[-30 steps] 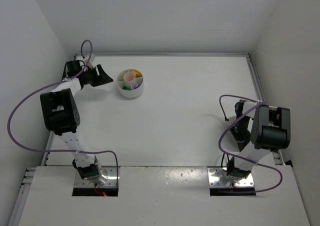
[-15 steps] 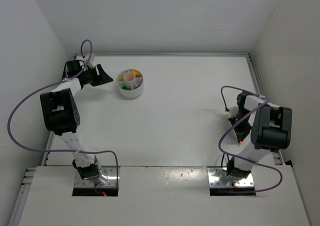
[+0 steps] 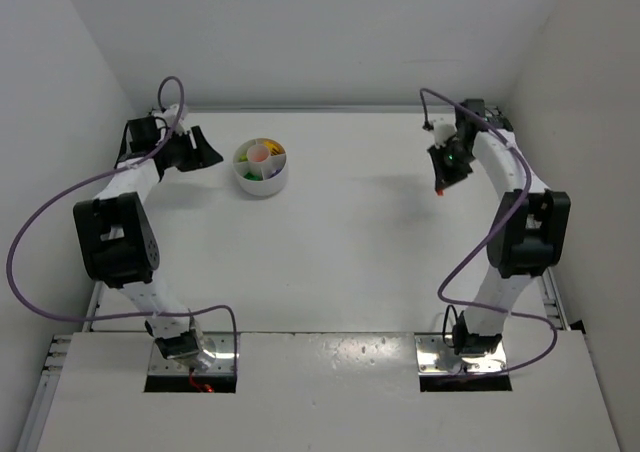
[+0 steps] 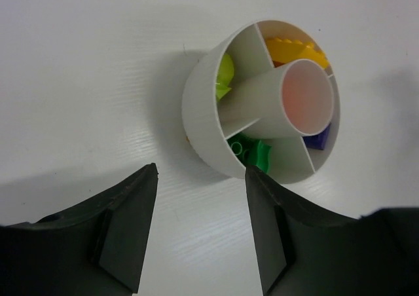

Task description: Sort the legos into containers by color

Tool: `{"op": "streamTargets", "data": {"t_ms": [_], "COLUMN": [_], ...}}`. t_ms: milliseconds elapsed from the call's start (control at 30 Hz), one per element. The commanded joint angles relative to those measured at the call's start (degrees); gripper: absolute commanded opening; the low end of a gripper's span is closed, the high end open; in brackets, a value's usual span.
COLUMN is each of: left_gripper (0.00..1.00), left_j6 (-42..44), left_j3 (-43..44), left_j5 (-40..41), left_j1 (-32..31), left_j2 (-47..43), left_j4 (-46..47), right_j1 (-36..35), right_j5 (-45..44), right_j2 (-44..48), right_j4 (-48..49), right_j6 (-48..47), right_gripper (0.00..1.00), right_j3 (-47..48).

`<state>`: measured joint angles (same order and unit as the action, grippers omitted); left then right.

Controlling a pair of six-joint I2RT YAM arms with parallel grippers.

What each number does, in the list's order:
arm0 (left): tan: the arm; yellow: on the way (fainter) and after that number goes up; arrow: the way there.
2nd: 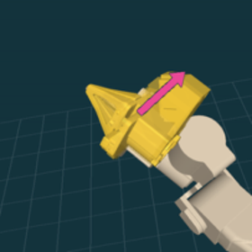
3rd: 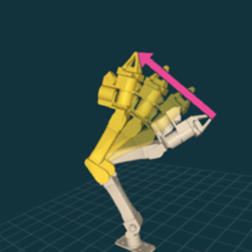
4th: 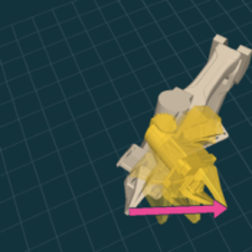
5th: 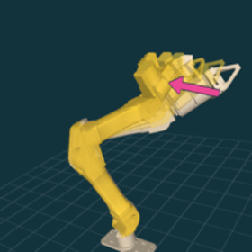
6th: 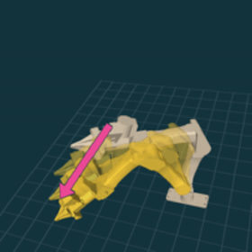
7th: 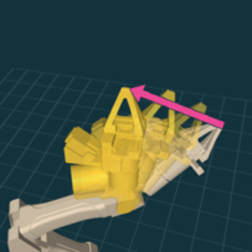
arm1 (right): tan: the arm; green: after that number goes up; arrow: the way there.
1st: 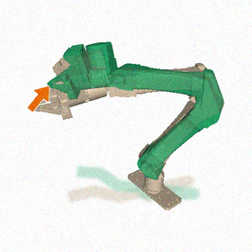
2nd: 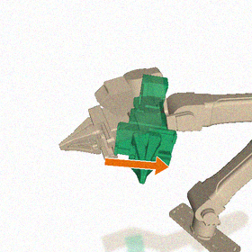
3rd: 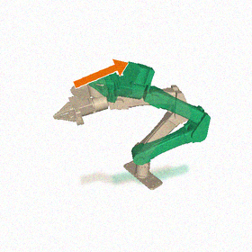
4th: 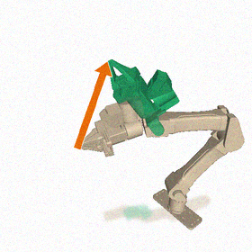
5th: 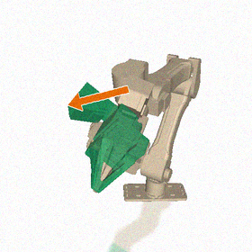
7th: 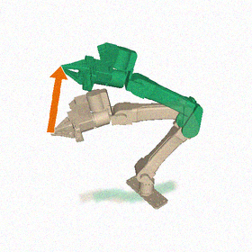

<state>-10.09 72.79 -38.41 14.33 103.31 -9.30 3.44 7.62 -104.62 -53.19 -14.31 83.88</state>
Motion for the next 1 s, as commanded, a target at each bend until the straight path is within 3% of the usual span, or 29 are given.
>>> {"op": "streamTargets", "data": {"t_ms": [0,333,533,700,833,967], "left_gripper": [0.62,0.65,0.65,0.65,0.65,0.65], "left_j6": [3.4,2.87,3.5,3.5,3.5,3.5], "left_j3": [-1.33,-7.13,-9.25,-9.78,-9.78,-10.3], "left_j5": [2.64,3.52,5.98,5.98,6.51,6.51], "left_j1": [-2.28,-0.53,0.0,0.53,0.53,1.05], "left_j2": [-8.81,-20.41,-24.2,-24.73,-25.26,-25.26], "left_j4": [-1.16,-7.13,-9.06,-9.6,-10.73,-10.74], "right_j1": [-5.18,-18.19,-25.75,-31.47,-34.9,-36.57], "right_j5": [9.33,19.18,21.82,21.83,17.36,16.82], "right_j2": [-1.9,-19.91,-28.95,-33.29,-25.91,-30.29], "right_j4": [2.91,9.14,14.69,20.56,39.02,36.05], "right_j6": [5.16,15.97,20.9,22.65,24.24,25.03], "right_gripper": [0.0,0.0,0.0,0.0,0.0,0.0], "right_j3": [12.66,54.24,63.49,66.0,43.25,48.93]}}
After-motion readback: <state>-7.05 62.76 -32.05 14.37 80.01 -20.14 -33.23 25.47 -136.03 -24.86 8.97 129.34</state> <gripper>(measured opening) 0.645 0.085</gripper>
